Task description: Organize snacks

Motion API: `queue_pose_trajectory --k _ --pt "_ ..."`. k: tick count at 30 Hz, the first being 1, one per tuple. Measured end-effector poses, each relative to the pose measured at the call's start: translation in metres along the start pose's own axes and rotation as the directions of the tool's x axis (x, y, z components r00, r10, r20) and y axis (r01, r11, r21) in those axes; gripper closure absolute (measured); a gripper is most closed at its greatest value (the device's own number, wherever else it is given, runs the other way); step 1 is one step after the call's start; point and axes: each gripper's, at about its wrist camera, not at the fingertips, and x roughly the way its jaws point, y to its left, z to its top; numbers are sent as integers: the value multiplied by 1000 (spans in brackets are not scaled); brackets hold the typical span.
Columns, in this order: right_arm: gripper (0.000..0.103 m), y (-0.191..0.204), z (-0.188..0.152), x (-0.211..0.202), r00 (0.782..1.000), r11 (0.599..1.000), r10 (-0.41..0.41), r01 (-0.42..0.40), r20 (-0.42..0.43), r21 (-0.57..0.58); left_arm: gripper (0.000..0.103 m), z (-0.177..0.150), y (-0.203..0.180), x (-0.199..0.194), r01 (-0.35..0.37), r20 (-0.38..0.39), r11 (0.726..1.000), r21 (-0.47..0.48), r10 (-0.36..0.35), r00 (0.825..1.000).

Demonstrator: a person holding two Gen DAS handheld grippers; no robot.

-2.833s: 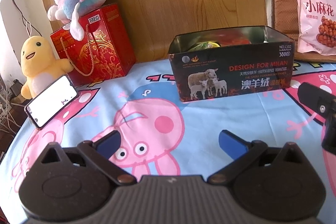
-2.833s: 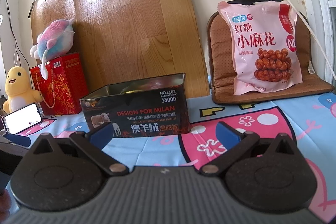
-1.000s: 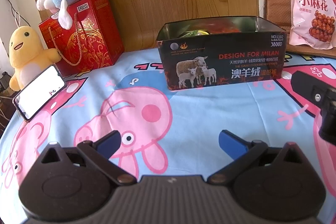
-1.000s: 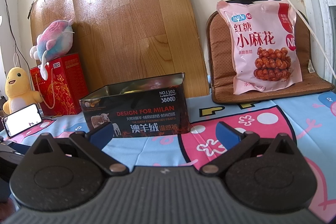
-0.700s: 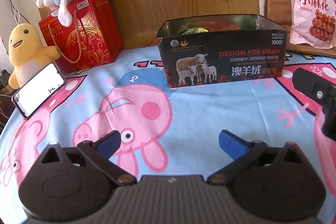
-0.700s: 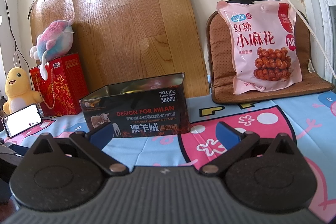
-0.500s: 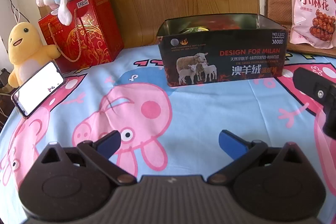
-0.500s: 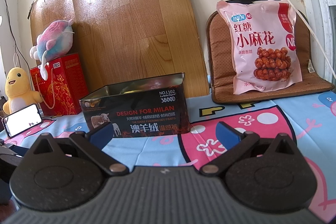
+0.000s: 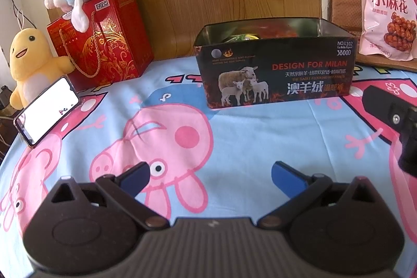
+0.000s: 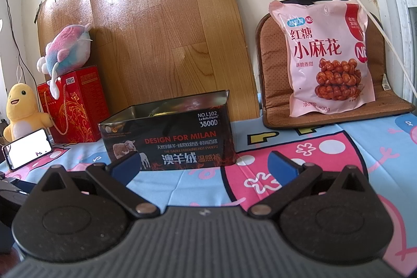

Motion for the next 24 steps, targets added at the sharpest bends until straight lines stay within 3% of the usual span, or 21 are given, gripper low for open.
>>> queue_pose_trajectory --k 24 --pt "0 0 0 0 1000 1000 -1 1 0 1 0 1 -1 2 7 -7 1000 -1 -7 1000"
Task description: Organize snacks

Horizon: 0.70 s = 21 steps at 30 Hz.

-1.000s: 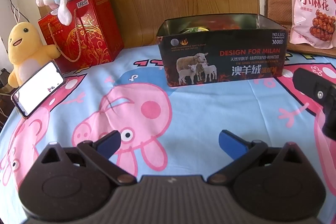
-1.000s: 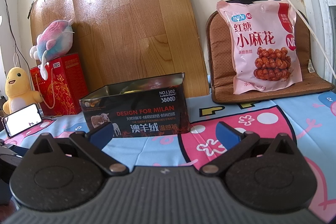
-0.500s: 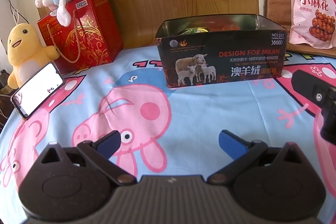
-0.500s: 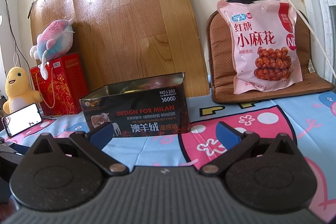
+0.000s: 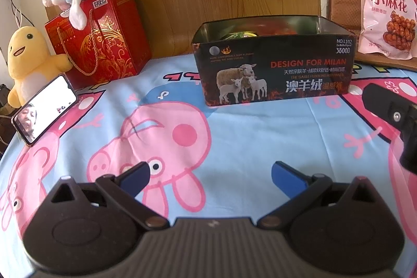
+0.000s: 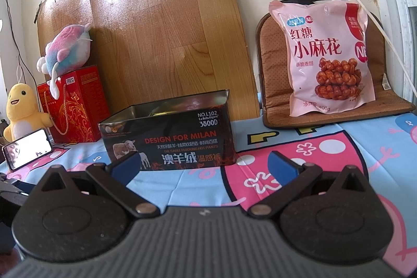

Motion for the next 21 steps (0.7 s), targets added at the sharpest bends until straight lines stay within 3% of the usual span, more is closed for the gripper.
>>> queue_pose_trajectory --k 21 --pt "0 0 0 0 1000 1000 0 0 0 0 0 -1 1 1 10 -6 1000 -7 -10 1000"
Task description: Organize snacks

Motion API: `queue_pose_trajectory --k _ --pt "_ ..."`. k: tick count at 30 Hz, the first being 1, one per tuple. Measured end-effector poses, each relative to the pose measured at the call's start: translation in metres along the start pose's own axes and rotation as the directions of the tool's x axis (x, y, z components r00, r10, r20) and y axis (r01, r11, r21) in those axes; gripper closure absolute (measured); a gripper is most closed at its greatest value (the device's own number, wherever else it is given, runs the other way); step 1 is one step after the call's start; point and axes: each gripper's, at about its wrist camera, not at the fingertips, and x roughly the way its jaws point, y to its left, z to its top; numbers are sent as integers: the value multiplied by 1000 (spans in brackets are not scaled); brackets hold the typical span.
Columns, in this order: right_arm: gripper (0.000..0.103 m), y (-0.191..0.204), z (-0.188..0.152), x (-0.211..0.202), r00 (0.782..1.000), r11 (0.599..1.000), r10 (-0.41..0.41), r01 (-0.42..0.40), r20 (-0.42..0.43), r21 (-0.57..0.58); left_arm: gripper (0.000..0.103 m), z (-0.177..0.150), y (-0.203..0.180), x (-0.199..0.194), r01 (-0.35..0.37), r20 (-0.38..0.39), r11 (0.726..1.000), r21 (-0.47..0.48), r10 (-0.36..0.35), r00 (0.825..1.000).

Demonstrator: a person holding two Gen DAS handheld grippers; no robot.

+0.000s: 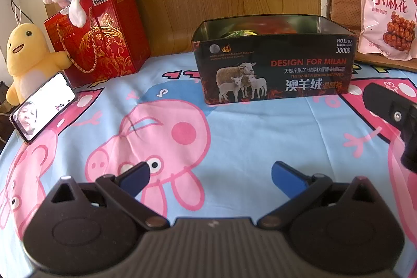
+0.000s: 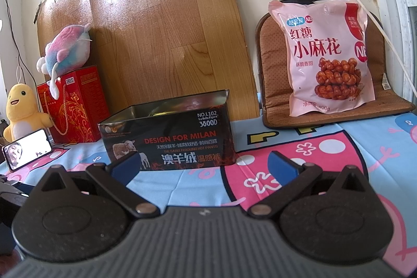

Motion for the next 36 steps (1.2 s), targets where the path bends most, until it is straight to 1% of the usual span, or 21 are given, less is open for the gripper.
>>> queue_pose_trajectory --k 22,36 --pt "0 0 0 0 1000 1000 0 0 -1 0 0 1 0 -1 8 4 1000 -2 -8 1000" --pt "0 0 0 0 1000 1000 0 0 0 1 0 2 1 -4 59 31 998 -14 -59 998"
